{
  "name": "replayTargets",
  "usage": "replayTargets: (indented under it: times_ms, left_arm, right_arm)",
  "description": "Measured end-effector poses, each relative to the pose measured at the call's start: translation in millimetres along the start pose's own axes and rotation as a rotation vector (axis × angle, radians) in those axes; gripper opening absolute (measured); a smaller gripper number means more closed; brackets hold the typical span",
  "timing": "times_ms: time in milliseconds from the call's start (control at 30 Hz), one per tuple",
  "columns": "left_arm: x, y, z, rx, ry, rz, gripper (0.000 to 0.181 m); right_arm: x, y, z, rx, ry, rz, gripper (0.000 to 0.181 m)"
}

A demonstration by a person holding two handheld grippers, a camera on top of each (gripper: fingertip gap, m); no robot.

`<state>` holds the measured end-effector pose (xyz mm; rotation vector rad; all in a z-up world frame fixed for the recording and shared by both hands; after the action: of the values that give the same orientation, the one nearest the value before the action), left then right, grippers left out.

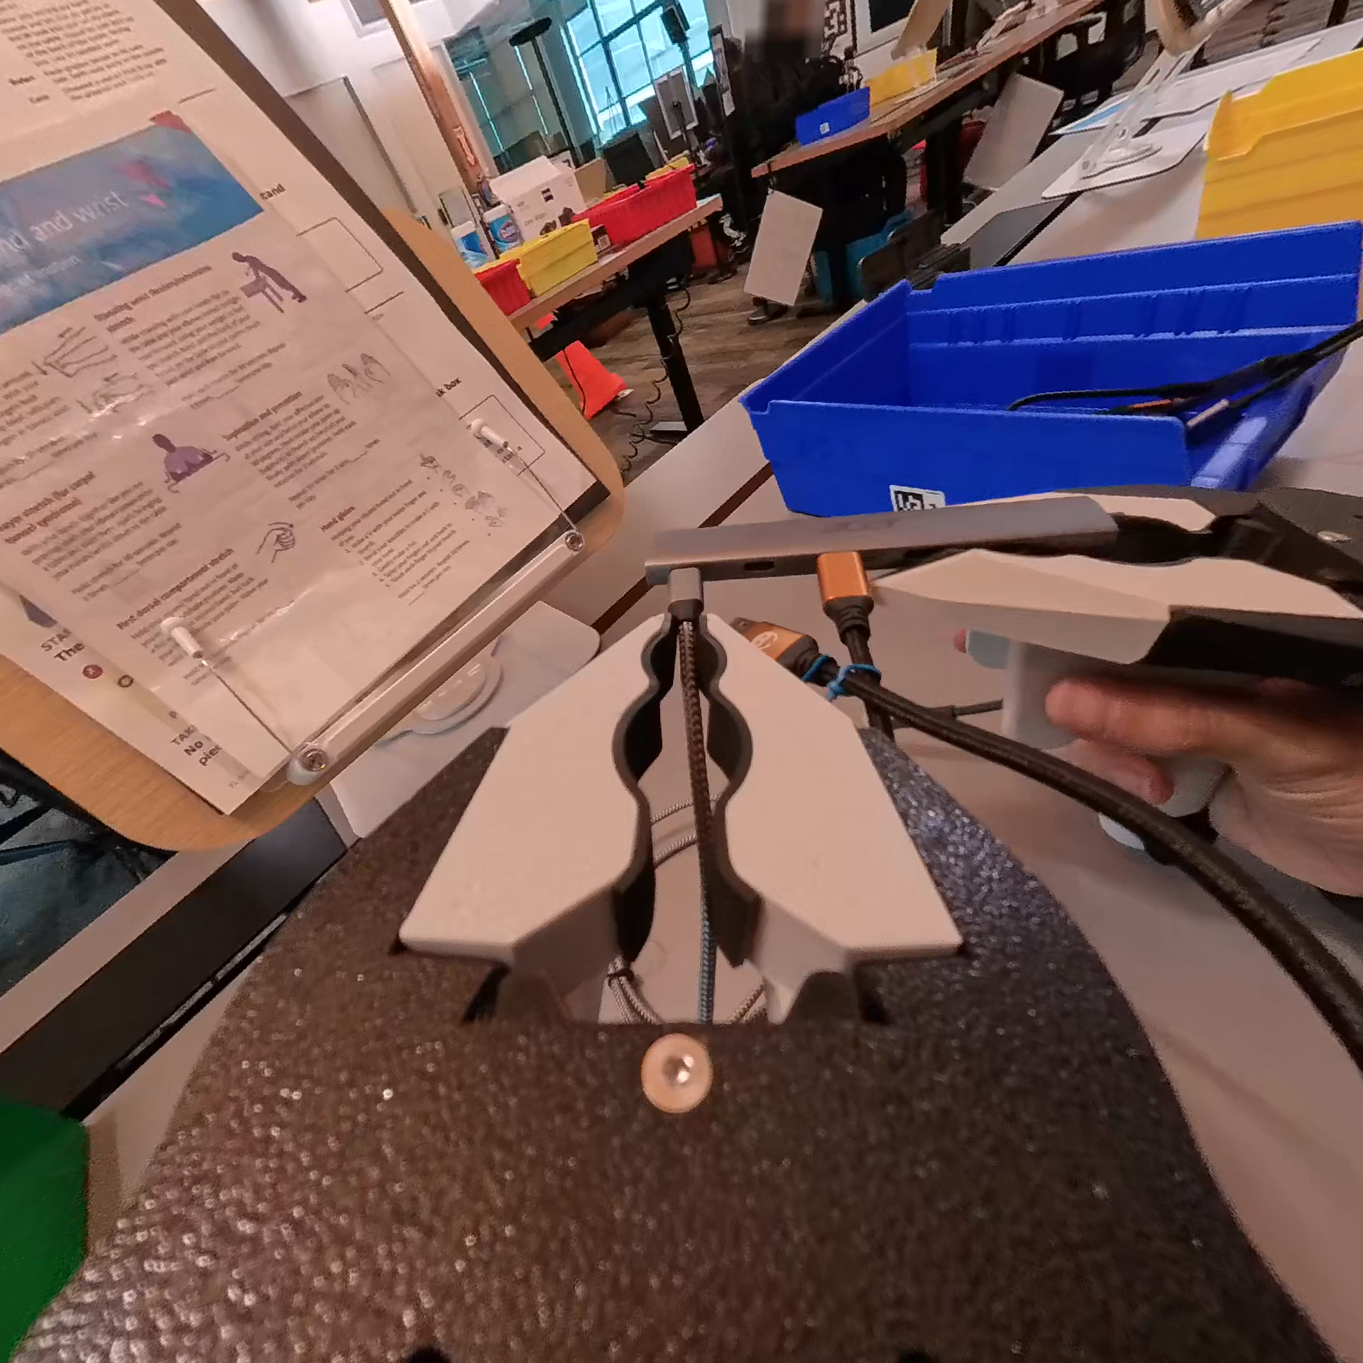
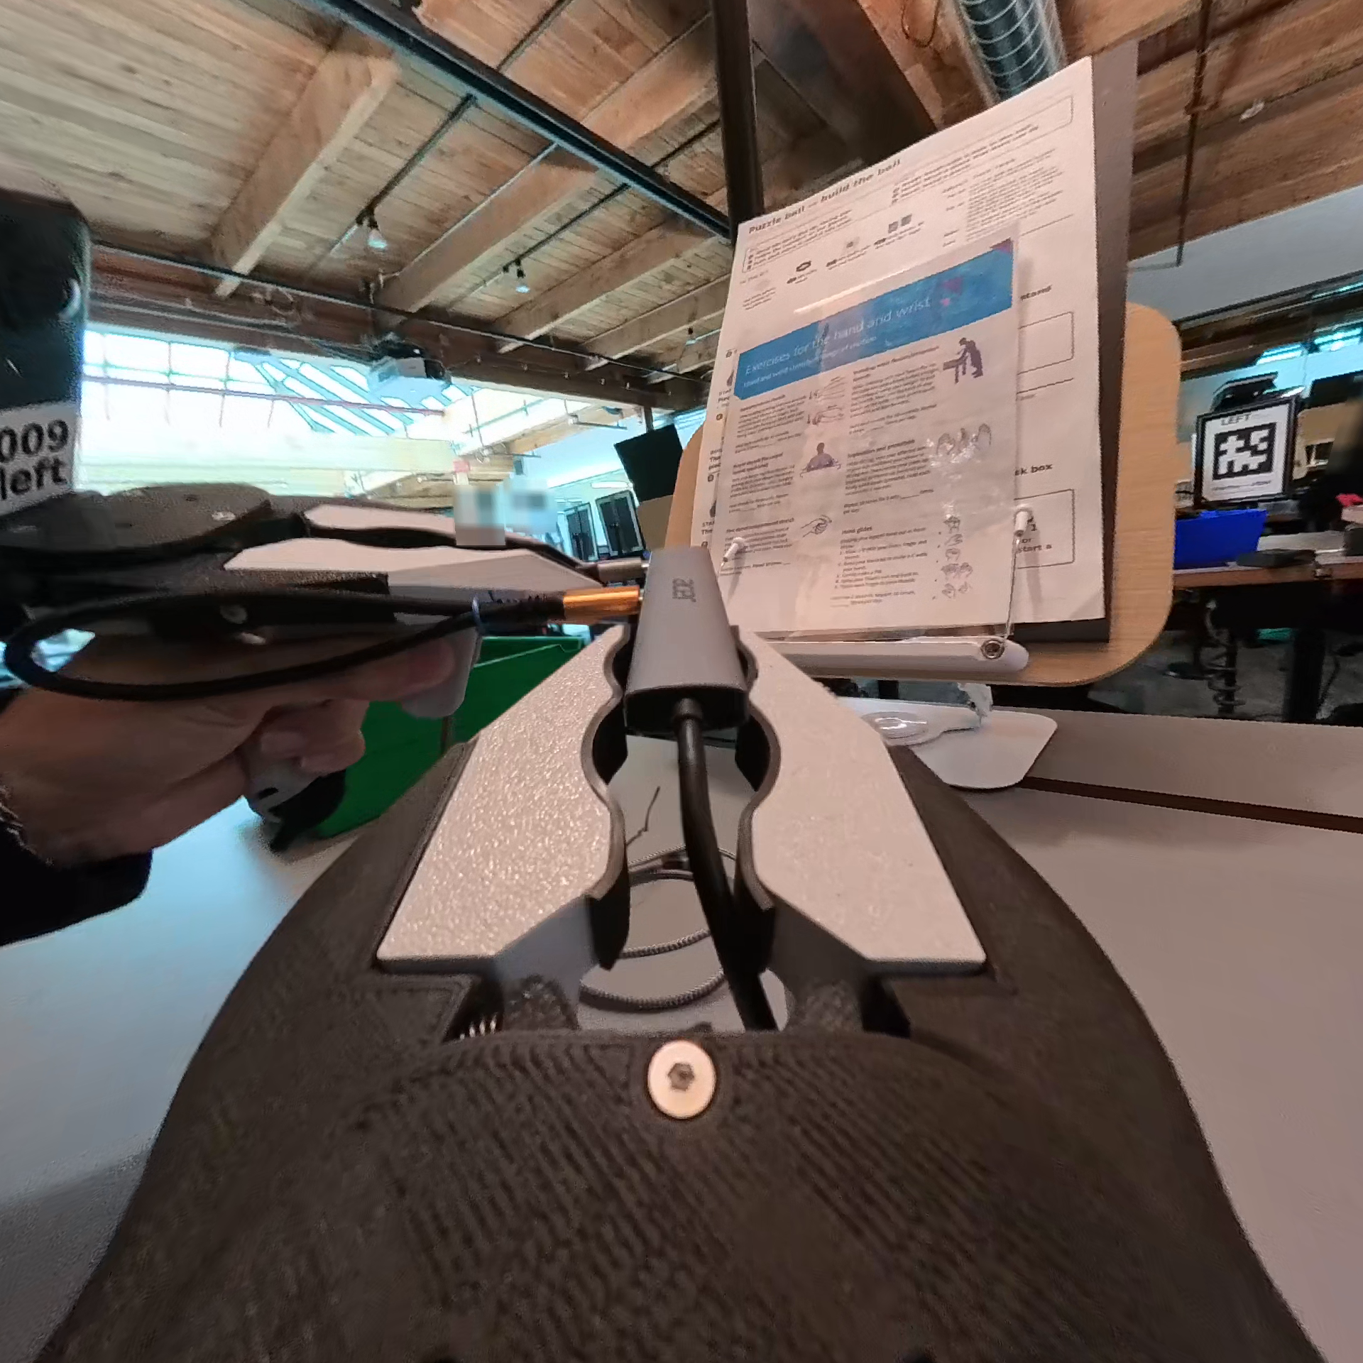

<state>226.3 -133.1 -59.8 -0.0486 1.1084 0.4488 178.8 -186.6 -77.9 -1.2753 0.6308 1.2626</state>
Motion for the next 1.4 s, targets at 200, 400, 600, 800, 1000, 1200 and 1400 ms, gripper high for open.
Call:
replayTargets:
  times_ms: [200, 400, 600, 800, 1000, 1200, 1400]
  left_arm:
    - [4.3, 0.5, -0.3, 0.022, -0.010, 0.025, 0.003]
    - [7.7, 1.1, -2.3, 0.037, -0.028, 0.045, 0.003]
    - [8.0, 0.9, -0.2, 0.030, -0.024, 0.043, 0.003]
    - [9.9, -0.2, -0.7, 0.027, -0.018, 0.042, 0.003]
    - [11.1, -1.9, -2.6, 0.020, -0.024, 0.049, 0.003]
    - [10.5, -1.7, -2.9, 0.020, -0.021, 0.051, 0.003]
    - [12.4, 2.6, -0.8, -0.004, -0.045, 0.061, 0.003]
  right_arm:
    - [-8.9, 2.7, -2.9, 0.026, 0.010, -0.044, 0.033]
    - [-2.8, 0.6, 1.0, -0.004, 0.057, -0.008, 0.027]
    - [1.0, -1.5, 3.9, -0.008, 0.095, 0.019, 0.022]
    - [1.4, -1.6, 3.2, -0.022, 0.054, 0.035, 0.022]
    - [1.2, 0.4, 2.5, -0.033, 0.057, 0.031, 0.023]
    - [-1.5, 0.0, 2.4, -0.039, 0.046, 0.034, 0.022]
    - [2.6, -1.7, 7.5, -0.064, 0.094, 0.087, 0.023]
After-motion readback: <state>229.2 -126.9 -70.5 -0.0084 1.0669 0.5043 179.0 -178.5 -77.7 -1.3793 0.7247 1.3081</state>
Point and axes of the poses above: each gripper's, where its closed fingertips meet, y back along the fingers, x out of its underside, z = x × y across the jaws, the point moved 2 cm from there along y, back along the fingers, and after that the axes turned 8 degrees about -y, right-handed, at the moved point
